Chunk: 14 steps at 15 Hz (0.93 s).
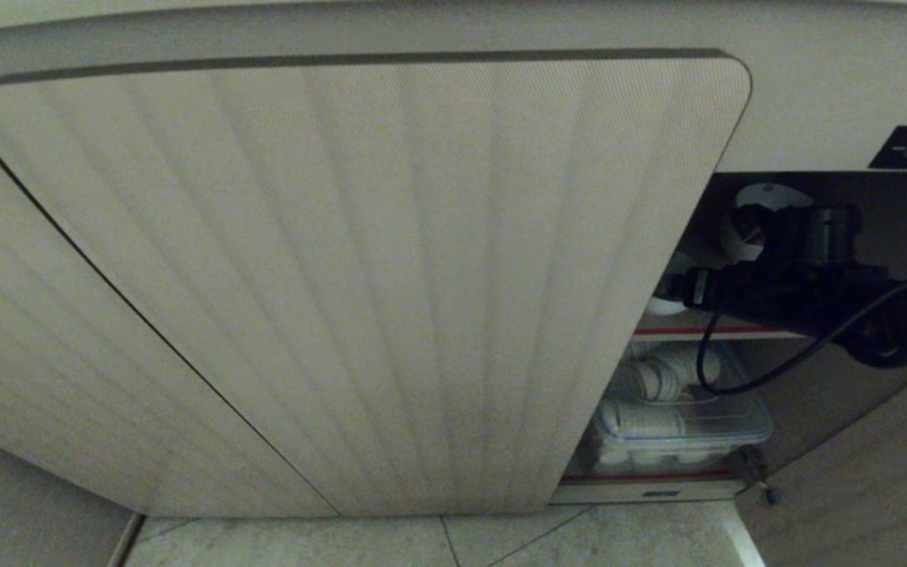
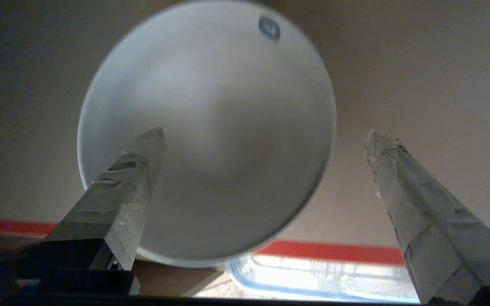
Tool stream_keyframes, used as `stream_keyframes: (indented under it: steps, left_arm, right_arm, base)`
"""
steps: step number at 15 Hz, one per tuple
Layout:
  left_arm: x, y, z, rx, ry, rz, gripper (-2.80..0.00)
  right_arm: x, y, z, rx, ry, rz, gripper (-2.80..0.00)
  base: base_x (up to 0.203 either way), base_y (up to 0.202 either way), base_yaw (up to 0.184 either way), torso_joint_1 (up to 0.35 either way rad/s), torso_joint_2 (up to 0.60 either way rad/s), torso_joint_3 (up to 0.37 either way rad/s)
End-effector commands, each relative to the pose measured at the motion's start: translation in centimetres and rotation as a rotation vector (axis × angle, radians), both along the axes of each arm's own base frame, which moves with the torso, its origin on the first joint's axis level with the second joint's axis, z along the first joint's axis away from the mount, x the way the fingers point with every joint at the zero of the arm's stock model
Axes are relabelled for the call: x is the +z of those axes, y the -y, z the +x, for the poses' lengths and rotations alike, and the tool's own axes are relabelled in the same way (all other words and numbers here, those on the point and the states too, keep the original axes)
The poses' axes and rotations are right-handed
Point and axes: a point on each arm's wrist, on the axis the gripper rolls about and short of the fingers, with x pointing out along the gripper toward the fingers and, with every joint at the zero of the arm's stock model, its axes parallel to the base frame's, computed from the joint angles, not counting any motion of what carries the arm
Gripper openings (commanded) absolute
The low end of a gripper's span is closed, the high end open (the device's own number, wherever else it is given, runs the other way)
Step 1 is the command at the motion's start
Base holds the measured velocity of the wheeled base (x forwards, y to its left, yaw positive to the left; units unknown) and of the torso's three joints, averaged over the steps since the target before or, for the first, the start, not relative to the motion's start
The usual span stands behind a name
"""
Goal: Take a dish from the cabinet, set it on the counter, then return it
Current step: Take the bowl from the cabinet
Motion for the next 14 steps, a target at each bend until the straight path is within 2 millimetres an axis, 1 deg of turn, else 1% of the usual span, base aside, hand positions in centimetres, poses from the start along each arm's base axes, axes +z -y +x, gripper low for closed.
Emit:
stream_keyframes:
  steps: [1,12,14]
  left_arm:
    - [0.00,0.00,0.00,0.000,0.000,-0.001,-2.80]
    - [0.00,0.00,0.00,0.000,0.000,0.000,-2.80]
    - [0.00,0.00,0.00,0.001,0.001,0.000,-2.80]
  right_arm:
    - [-0.05,-0.05,0.40,0.000,0.006,0.001,0.00]
    - [-0.46,-0.11,1.07,-0.001,0.004,-0.001,0.00]
    - [-0.45,-0.12,1.17,0.000,0.007,0.000,-2.80]
  base:
    - [0.000,0.000,0.000,0.000,0.00,0.000]
    - [0.000,0.000,0.000,0.000,0.00,0.000]
    - [0.000,0.000,0.000,0.000,0.00,0.000]
